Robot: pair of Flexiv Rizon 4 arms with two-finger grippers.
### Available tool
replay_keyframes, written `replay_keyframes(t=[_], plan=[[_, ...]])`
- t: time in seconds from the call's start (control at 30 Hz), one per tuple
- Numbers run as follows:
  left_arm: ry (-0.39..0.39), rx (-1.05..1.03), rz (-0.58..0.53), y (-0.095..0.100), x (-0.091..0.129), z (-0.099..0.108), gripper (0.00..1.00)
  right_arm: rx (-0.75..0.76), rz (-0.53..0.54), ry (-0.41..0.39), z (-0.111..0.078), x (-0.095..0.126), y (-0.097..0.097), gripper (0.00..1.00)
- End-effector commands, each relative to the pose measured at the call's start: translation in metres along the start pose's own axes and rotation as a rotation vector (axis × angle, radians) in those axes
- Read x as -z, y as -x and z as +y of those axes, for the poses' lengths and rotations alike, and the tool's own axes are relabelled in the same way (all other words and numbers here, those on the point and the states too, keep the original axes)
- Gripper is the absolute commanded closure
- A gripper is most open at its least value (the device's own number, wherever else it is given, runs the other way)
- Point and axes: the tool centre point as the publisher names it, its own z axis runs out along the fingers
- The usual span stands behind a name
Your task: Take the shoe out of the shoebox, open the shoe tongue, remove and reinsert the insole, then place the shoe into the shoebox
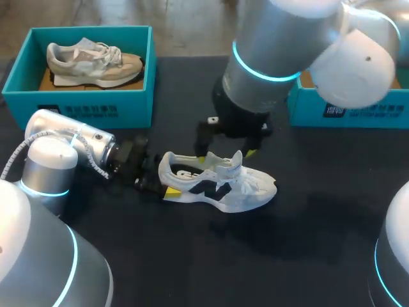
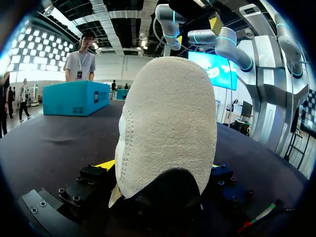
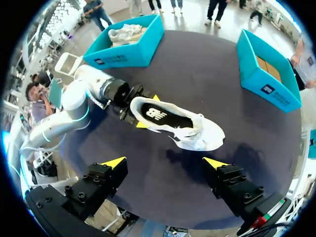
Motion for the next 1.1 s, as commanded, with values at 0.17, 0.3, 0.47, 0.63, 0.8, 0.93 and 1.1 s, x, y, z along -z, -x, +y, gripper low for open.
replay_keyframes(t=[0.17, 0.3, 0.47, 0.63, 0.8, 0.93, 1.1], plan=[[0.002, 0.001, 0.0, 0.0, 0.0, -0.001, 1.0, 0.142, -0.25, -0.028, 0.018, 0.002, -0.035, 0.31], [0.002, 0.001, 0.0, 0.0, 0.0, -0.001, 1.0, 0.212, -0.35, -0.015, 0.02, 0.002, -0.042, 0.66], [0.002, 0.001, 0.0, 0.0, 0.0, -0.001, 1.0, 0.3, -0.386, 0.011, 0.022, 0.005, -0.045, 1.0], [0.002, 0.001, 0.0, 0.0, 0.0, -0.001, 1.0, 0.455, -0.385, 0.057, 0.02, 0.012, -0.046, 1.0], [0.002, 0.001, 0.0, 0.0, 0.0, -0.001, 1.0, 0.603, -0.234, -0.049, 0.015, 0.016, -0.041, 1.0], [0.002, 0.001, 0.0, 0.0, 0.0, -0.001, 1.0, 0.603, -0.234, -0.049, 0.015, 0.016, -0.041, 1.0], [0.002, 0.001, 0.0, 0.0, 0.0, -0.001, 1.0, 0.603, -0.234, -0.049, 0.015, 0.016, -0.041, 1.0]])
